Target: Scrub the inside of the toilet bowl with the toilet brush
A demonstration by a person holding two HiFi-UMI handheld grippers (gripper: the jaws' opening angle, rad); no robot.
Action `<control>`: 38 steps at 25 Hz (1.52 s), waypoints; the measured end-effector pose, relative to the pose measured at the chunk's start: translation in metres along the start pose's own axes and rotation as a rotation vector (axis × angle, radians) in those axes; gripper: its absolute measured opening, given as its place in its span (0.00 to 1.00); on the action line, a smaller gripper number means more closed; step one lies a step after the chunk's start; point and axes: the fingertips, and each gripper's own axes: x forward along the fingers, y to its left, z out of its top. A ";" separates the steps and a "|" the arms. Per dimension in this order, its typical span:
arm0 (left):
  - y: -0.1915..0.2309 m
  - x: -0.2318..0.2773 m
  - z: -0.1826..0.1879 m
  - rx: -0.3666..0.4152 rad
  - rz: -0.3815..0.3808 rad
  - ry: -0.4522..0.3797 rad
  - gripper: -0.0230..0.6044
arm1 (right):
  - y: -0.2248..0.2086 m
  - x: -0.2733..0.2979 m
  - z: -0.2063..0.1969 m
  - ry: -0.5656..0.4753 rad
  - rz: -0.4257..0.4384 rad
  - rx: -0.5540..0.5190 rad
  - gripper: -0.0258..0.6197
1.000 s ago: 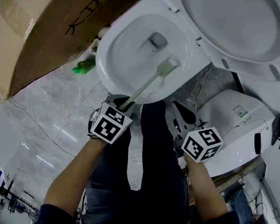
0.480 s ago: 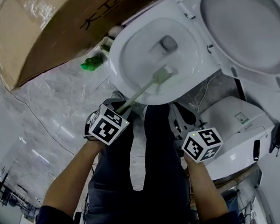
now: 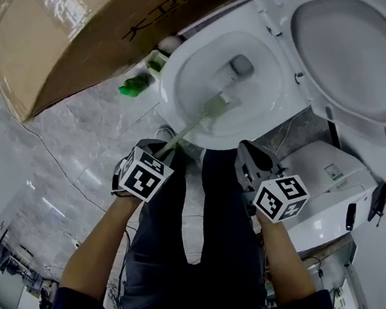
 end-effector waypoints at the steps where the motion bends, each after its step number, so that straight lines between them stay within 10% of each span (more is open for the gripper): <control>1: 0.003 -0.001 -0.001 -0.007 0.006 0.003 0.19 | -0.001 0.001 0.001 0.001 0.000 0.001 0.05; 38: 0.081 -0.010 0.120 -0.065 0.180 -0.131 0.19 | -0.065 0.001 0.047 0.013 -0.029 0.041 0.05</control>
